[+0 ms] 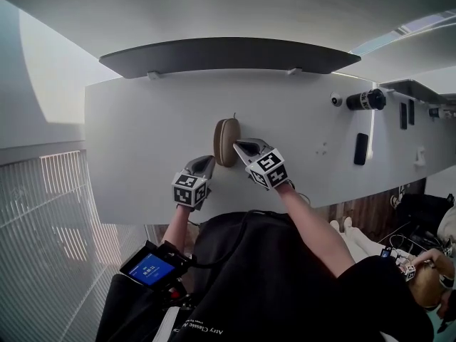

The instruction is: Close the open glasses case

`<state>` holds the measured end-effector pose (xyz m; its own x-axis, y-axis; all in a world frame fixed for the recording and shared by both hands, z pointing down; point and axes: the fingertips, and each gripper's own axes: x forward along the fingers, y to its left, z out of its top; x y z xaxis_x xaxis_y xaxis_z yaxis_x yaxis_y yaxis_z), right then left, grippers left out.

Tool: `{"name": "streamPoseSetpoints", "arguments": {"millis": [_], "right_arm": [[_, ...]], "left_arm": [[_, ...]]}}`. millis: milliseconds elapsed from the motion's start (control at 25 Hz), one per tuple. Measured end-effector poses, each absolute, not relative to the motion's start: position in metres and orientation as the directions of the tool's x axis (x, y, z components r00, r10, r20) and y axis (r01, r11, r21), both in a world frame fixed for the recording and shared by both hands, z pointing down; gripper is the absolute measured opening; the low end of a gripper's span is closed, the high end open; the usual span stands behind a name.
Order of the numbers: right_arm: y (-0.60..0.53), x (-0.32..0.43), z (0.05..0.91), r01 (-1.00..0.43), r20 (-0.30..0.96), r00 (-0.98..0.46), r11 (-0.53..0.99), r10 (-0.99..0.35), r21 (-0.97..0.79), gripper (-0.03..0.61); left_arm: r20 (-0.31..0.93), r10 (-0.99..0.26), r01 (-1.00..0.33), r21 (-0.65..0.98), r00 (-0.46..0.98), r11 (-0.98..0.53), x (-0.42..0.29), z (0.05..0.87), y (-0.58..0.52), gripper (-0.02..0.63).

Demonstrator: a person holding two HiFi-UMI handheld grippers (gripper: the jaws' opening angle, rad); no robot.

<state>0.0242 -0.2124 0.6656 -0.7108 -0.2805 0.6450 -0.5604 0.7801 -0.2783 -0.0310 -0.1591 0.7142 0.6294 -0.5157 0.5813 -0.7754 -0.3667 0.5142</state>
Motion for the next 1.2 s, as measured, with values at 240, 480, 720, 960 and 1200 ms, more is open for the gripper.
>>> {"name": "streamPoseSetpoints", "arguments": {"millis": [240, 480, 720, 960, 1200], "right_arm": [[-0.212, 0.01, 0.671, -0.526, 0.636, -0.729, 0.801, -0.253, -0.284, 0.005], [-0.211, -0.002, 0.676, -0.498, 0.635, -0.739, 0.818, -0.227, -0.287, 0.005], [-0.21, -0.008, 0.679, -0.494, 0.63, -0.743, 0.821, -0.227, -0.287, 0.005], [-0.206, -0.009, 0.677, -0.46, 0.637, -0.739, 0.855, -0.22, -0.239, 0.005], [-0.205, -0.007, 0.681, -0.429, 0.627, -0.738, 0.891, -0.251, -0.148, 0.005]], "left_arm": [[0.535, -0.554, -0.77, 0.473, 0.638, -0.429, -0.031, 0.684, -0.174, 0.006], [0.534, -0.517, -0.742, 0.45, 0.669, -0.496, -0.009, 0.683, -0.178, 0.006], [0.563, -0.468, -0.729, 0.462, 0.681, -0.506, 0.005, 0.697, -0.171, 0.006], [0.579, -0.455, -0.731, 0.457, 0.677, -0.507, 0.005, 0.701, -0.168, 0.006], [0.597, -0.474, -0.758, 0.433, 0.647, -0.488, 0.006, 0.699, -0.172, 0.006]]}}
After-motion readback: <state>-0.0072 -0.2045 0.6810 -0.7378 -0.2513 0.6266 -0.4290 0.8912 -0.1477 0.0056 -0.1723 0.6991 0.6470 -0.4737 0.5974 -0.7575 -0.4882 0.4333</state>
